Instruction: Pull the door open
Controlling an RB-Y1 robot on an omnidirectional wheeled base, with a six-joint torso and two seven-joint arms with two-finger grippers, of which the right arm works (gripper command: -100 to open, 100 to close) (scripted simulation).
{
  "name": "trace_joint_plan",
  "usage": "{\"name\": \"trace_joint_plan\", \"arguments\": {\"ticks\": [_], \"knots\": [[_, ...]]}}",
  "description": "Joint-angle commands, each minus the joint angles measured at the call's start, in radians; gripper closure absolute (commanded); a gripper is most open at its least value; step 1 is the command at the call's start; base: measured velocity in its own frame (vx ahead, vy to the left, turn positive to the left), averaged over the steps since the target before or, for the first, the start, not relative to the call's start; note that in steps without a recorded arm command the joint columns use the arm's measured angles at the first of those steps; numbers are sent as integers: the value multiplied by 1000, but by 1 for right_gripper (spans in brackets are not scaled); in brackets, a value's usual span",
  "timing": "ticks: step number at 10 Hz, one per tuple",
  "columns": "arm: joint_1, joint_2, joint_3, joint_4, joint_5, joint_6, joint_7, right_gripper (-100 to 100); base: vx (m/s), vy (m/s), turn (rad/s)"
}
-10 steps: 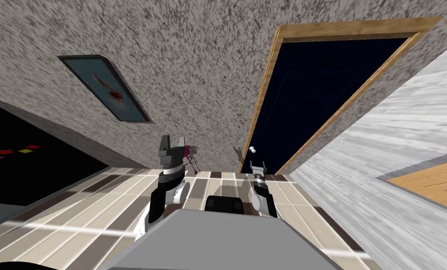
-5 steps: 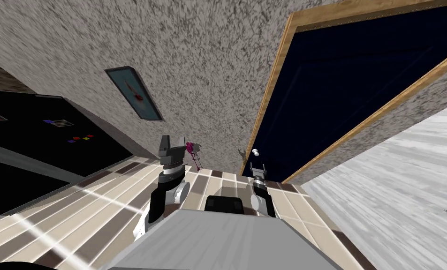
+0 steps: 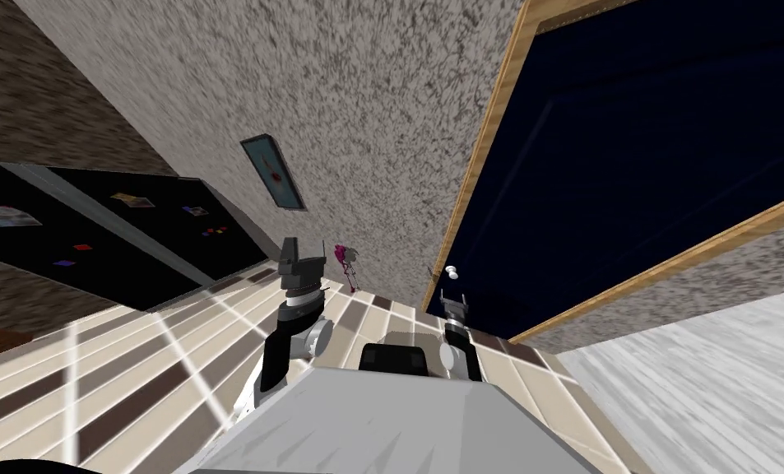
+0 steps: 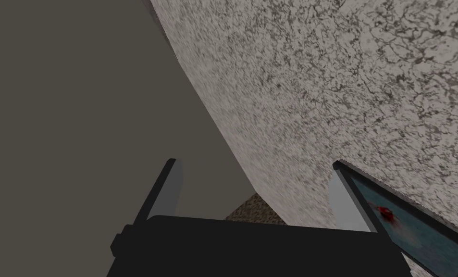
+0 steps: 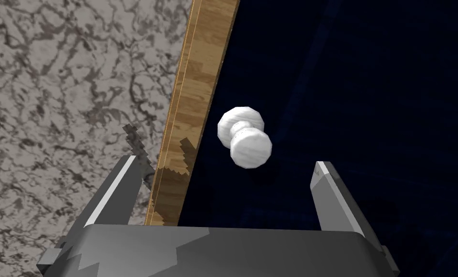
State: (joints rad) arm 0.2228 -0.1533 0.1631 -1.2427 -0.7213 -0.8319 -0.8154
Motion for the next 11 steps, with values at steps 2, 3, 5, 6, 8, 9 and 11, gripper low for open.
{"name": "trace_joint_plan", "arguments": {"ticks": [2,3,5,6,8,9,11], "knots": [[-12,1,10,55,-45,-18,-54,-100,-19,-157,262],[-15,1,11,68,-55,-22,-66,-100,-19,-150,185],[-27,0,16,108,-87,-32,-101,-100,-33,-156,219],[-33,-1,19,131,-104,-39,-122,-100,-43,-150,215],[-45,-2,24,173,-138,-50,-160,-100,-38,-157,235],[-51,-3,26,191,-152,-55,-176,-100,-48,-160,188],[-63,-4,31,234,-185,-67,-215,-100,-35,-160,264]]}}
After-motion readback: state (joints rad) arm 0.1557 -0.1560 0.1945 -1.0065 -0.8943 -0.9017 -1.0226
